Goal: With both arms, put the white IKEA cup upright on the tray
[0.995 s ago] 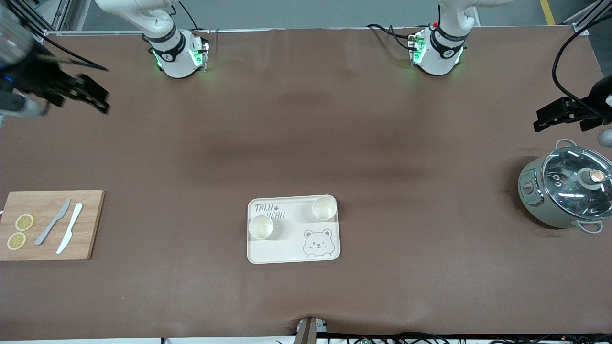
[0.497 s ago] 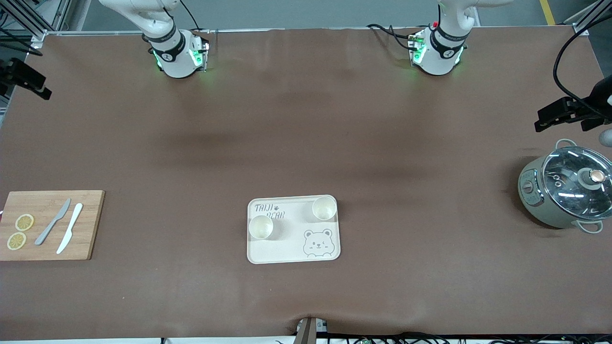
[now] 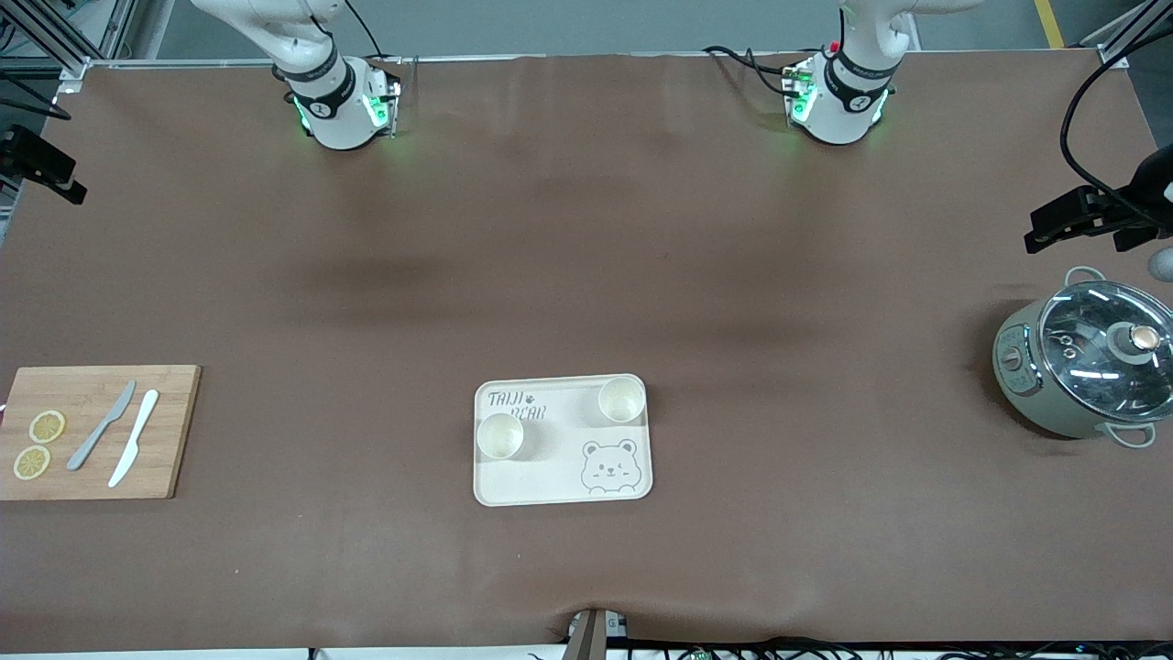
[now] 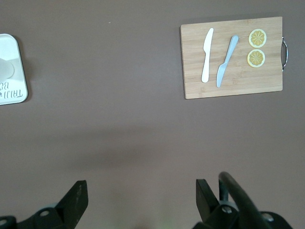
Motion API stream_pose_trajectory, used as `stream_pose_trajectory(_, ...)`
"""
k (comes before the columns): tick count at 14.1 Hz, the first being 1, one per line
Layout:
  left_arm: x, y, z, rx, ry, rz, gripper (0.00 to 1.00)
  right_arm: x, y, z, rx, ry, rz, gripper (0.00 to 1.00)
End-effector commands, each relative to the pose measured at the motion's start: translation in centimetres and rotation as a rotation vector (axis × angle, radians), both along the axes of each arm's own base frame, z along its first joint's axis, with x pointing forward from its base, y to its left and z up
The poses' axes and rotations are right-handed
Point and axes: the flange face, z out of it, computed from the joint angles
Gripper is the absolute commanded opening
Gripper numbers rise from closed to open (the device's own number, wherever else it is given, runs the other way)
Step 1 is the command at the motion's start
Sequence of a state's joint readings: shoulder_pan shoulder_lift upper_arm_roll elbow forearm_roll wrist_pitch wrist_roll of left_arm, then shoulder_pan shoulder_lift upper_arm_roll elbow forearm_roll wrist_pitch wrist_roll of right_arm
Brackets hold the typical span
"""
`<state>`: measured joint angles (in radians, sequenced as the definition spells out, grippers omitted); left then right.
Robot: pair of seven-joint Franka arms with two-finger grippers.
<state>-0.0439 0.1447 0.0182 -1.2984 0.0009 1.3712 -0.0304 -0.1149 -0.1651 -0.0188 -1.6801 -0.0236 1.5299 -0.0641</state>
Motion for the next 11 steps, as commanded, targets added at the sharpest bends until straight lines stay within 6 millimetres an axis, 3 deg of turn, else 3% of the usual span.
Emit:
stream_pose_trajectory(1, -0.76, 0.08, 0.67, -0.006, -0.006, -0.011, 1.00, -0.24, 0.39, 0.17, 0.012, -0.007, 0.014, 1.00)
stream_pose_trajectory(11, -0.76, 0.03, 0.67, -0.003, -0.006, -0.014, 1.00, 0.42, 0.40, -0.70, 0.015, 0.005, 0.018, 1.00)
